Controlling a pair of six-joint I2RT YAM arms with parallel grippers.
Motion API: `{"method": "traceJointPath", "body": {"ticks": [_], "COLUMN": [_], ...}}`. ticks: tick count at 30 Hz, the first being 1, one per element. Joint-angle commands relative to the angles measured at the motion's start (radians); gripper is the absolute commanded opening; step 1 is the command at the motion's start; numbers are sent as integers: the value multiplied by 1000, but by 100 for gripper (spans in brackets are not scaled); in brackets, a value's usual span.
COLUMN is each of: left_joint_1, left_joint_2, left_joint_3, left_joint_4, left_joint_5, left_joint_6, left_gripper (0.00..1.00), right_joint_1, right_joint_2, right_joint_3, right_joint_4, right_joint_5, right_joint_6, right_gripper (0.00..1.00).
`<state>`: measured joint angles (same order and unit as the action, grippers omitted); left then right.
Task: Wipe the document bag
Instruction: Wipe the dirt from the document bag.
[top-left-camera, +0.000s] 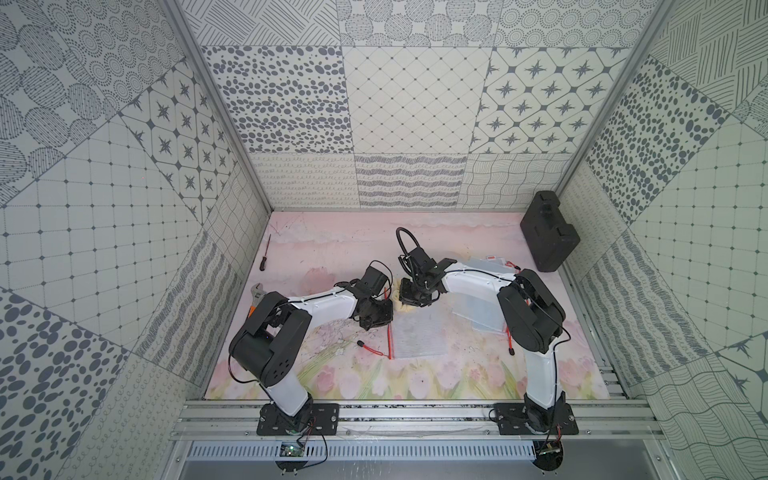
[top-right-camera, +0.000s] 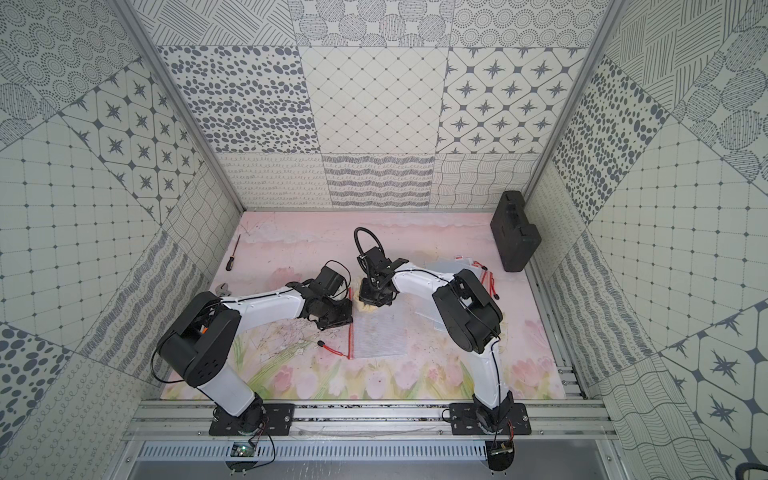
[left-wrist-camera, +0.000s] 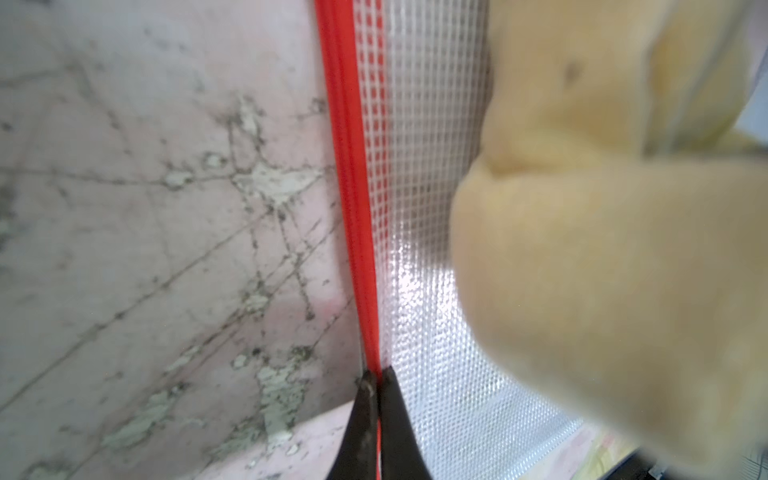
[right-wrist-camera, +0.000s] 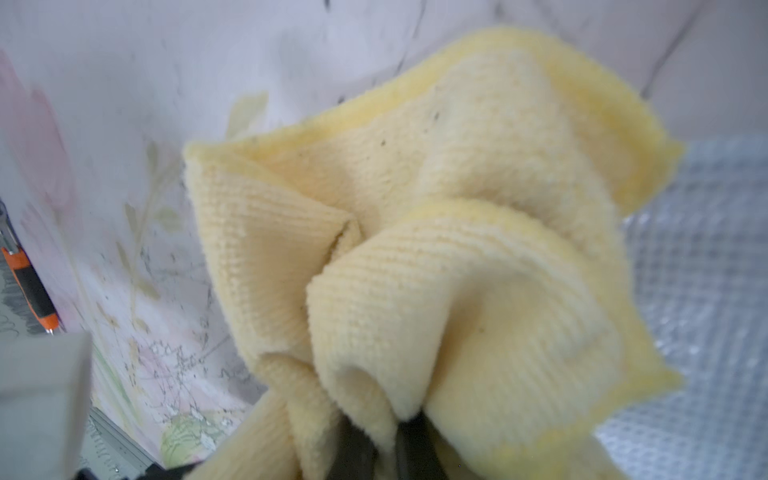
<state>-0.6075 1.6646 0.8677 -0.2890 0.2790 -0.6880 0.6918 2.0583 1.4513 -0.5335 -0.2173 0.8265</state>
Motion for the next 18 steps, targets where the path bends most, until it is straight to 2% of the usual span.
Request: {"method": "traceJointPath", "body": {"ticks": [1,5,9,12,18], "left_joint_1": [-5,-6,-6,-6,-6], "left_joint_2": [7,6,13,19,18], "left_joint_3": [-7,-5,-2,1,1], "left_joint_4": [5,-8,-5,-6,-9], "left_joint_5": [6,-10,-11,-3,-10], "left_joint_6": [10,20,19,20,24], "left_gripper": [0,0,0,0,0], "right_joint_1": [-28,23,70,71,21], "right_joint_2": [75,102,111,118,119], "right_joint_3": [102,194,193,157,105], "right_joint_4": [-40,-77,-27,46,56], "right_joint_5": [34,24,-42,-88,-49], "right_joint_6": [-30,-47,-9,31,45], "right_gripper": [0,0,0,0,0]}}
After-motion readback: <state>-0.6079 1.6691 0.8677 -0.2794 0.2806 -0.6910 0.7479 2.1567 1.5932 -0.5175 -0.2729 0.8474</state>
